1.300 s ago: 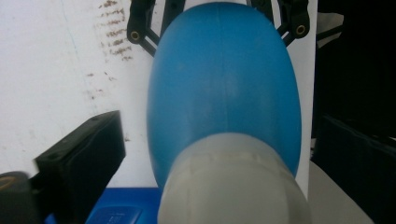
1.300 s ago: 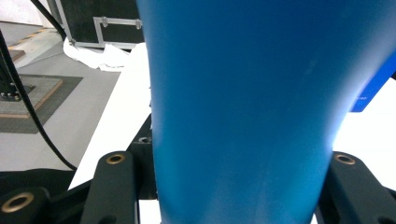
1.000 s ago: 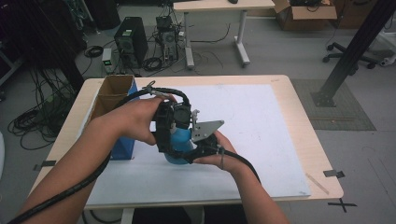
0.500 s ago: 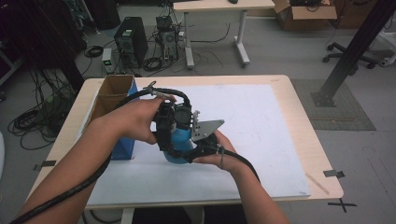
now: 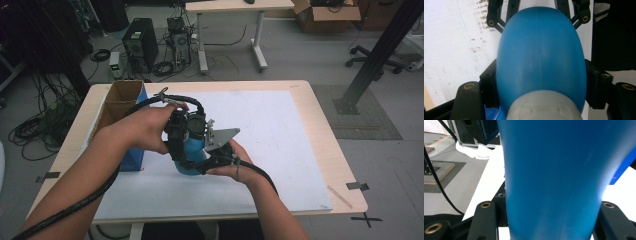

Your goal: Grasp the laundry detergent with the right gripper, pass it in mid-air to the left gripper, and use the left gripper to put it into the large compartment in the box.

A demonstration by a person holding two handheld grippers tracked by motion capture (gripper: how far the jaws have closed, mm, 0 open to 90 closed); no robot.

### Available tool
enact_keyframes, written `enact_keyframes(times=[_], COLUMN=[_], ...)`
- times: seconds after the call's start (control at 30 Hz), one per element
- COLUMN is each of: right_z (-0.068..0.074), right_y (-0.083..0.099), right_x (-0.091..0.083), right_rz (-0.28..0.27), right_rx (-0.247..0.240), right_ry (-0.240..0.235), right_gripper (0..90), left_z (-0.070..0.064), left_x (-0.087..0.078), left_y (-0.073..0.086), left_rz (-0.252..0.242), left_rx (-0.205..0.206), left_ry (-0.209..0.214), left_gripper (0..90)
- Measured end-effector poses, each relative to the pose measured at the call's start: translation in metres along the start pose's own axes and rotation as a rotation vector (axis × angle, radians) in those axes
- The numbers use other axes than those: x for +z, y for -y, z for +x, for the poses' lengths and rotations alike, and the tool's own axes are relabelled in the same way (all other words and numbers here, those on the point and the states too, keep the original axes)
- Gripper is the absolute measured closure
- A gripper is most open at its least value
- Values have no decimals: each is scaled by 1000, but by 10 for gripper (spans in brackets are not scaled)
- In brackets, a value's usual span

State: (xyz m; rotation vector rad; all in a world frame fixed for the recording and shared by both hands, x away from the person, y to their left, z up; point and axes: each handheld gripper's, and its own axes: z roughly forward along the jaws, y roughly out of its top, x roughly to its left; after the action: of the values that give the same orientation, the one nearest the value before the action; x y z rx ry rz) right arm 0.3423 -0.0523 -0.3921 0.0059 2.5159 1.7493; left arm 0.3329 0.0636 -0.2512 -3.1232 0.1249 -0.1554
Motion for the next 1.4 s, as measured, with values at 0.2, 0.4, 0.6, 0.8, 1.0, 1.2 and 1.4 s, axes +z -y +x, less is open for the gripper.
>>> enact_keyframes(times=[0.2,0.4,0.6,0.8,1.0,1.2,1.4], right_z=[1,1,1,2,2,2,1], right_y=[-1,-1,-2,-4,-7,-6,-4], right_x=[1,1,1,-3,-6,-8,-13], right_rz=[-3,-9,-9,-31,-46,-70,-79], right_rx=[-1,7,4,-14,-9,18,42], right_ry=[0,-2,-3,7,14,30,42], right_gripper=[450,450,449,441,428,330,229], left_z=[0,-1,-2,-3,-3,-4,-3], left_x=[-1,-2,-3,-10,-14,-15,-14], left_y=[0,-2,-3,-6,-9,-10,-11], left_rz=[5,29,48,50,55,67,70], left_rx=[-1,-5,-8,-14,-22,-23,-29], left_ry=[-21,-33,-37,-44,-47,-51,-52], left_gripper=[363,378,382,384,385,384,384])
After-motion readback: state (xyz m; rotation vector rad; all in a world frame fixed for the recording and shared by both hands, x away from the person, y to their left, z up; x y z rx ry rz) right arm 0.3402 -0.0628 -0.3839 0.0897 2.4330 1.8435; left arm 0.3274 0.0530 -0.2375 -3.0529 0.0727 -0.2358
